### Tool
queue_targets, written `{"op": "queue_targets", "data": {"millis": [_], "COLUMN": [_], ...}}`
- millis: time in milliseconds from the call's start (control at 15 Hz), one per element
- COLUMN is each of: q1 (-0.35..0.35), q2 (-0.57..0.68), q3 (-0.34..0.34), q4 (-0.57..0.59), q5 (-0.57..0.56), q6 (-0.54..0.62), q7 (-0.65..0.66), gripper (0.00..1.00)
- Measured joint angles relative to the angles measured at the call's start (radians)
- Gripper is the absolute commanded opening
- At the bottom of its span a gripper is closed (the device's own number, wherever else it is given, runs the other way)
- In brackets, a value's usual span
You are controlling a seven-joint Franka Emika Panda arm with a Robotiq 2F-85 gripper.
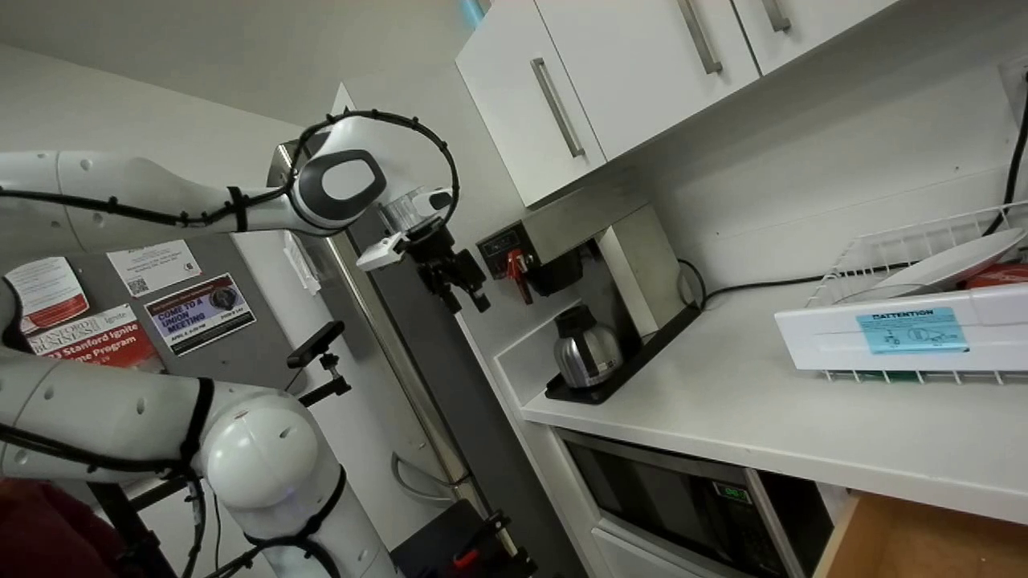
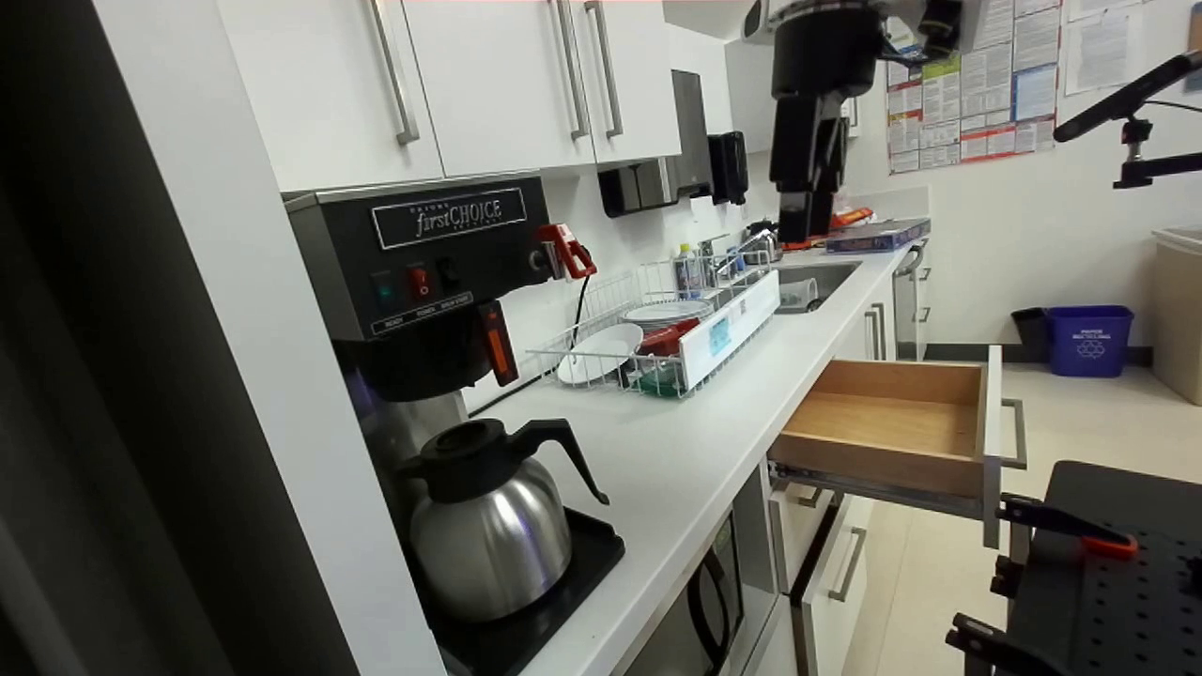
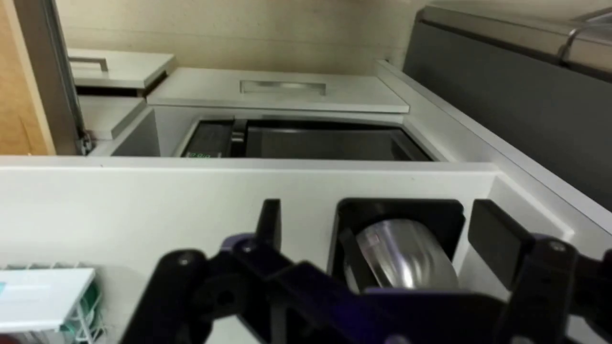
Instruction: Turn on the coffee maker
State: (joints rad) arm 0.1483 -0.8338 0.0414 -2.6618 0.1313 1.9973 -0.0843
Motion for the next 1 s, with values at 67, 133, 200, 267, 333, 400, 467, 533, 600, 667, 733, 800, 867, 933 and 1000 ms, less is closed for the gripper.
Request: {"op": "queue_targets", "data": {"millis": [67,133,200,267,333,400,467,533,600,667,733,800,867,933,1000], "q1": [0.016,0.033,0.050,0.064,0.071,0.072,0.071,0.071,0.071,0.071,0.071,0.071,0.071,0.072,0.072], "q2": [-0.012,-0.016,-0.013,-0.007,-0.001,0.004,0.009,0.012,0.013,0.013,0.013,0.013,0.012,0.012,0.012], "q3": [0.024,0.049,0.074,0.093,0.103,0.109,0.110,0.109,0.107,0.105,0.105,0.109,0.117,0.128,0.142], "q4": [0.007,0.013,0.018,0.022,0.023,0.025,0.026,0.026,0.026,0.026,0.026,0.026,0.026,0.027,0.029], "q5": [0.022,0.040,0.049,0.051,0.051,0.051,0.051,0.051,0.051,0.050,0.050,0.050,0.050,0.050,0.050], "q6": [0.023,0.054,0.080,0.094,0.101,0.104,0.105,0.105,0.106,0.106,0.107,0.117,0.134,0.154,0.170], "q7": [0.018,0.035,0.039,0.048,0.052,0.052,0.052,0.052,0.052,0.052,0.052,0.052,0.053,0.056,0.068], "gripper": [1.00,1.00,1.00,1.00,1.00,1.00,1.00,1.00,1.00,1.00,1.00,1.00,1.00,1.00,1.00]}}
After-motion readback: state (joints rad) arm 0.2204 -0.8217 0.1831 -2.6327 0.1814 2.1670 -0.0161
